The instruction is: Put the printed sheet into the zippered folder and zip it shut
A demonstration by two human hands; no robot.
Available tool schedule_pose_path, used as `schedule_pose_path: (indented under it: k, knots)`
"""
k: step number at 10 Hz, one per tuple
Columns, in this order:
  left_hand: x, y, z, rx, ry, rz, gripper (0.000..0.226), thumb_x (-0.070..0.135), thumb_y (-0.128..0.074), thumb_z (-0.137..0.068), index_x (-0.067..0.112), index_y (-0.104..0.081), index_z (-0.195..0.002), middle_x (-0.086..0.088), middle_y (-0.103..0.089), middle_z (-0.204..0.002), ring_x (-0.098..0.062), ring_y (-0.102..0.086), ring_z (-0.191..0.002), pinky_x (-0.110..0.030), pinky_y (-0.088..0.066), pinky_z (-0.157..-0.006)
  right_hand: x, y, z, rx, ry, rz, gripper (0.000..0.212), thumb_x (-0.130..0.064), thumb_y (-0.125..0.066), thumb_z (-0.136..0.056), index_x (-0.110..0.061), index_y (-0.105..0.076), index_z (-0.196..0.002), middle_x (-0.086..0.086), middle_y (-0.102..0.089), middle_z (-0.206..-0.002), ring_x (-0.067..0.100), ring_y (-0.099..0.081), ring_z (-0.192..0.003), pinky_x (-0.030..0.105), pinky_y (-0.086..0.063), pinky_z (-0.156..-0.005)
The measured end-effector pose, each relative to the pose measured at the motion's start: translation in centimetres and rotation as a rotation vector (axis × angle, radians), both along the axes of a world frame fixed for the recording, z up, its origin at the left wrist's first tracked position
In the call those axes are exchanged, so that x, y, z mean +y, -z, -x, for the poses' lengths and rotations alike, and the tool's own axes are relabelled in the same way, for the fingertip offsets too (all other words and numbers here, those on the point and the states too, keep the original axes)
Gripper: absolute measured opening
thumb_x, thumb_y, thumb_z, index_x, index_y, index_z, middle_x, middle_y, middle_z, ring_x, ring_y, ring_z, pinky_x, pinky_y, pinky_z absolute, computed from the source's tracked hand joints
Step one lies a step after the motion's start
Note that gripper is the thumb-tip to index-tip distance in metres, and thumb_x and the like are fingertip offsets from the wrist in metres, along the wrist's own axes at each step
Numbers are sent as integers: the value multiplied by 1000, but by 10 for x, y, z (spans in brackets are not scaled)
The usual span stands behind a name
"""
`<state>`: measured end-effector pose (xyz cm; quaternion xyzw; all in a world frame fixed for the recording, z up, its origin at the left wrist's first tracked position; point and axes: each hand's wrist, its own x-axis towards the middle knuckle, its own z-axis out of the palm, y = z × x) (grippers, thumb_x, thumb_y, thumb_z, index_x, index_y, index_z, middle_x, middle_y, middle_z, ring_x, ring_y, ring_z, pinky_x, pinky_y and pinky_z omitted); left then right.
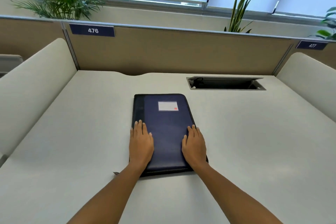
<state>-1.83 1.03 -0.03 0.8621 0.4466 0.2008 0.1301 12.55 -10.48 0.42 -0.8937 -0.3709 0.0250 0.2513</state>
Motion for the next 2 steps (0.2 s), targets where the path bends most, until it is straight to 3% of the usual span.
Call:
schedule_pose_path:
  k: [2]
  knots:
    - [-23, -9, 3, -19, 5, -162, 50, 22, -31, -101, 7, -24, -148, -13, -21, -157, -27, -16, -146, -40, -11, -119, -8, -7, 1, -37, -65, -17, 51, -30, -34, -100, -7, -28, -145, 9, -22, -156, 23, -18, -144, 32, -17, -119]
